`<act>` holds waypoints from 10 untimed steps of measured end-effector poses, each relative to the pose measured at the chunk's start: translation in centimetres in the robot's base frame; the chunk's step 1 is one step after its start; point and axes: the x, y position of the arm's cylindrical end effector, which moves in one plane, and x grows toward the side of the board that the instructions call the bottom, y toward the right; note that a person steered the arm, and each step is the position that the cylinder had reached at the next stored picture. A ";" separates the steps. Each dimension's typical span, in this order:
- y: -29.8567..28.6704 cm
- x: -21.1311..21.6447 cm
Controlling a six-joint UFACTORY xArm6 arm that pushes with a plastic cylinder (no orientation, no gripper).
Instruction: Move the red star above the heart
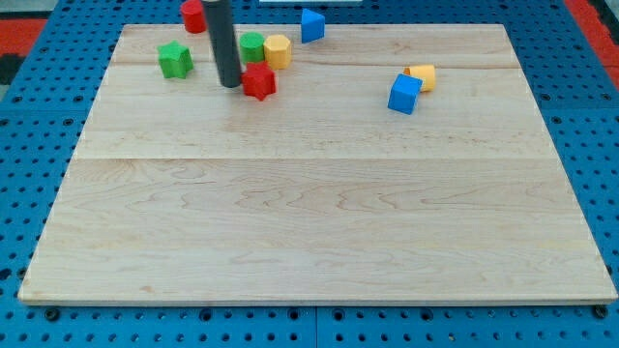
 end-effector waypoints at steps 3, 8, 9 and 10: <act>8.1 3.0; 19.0 -3.7; 24.1 -5.3; 23.9 -6.9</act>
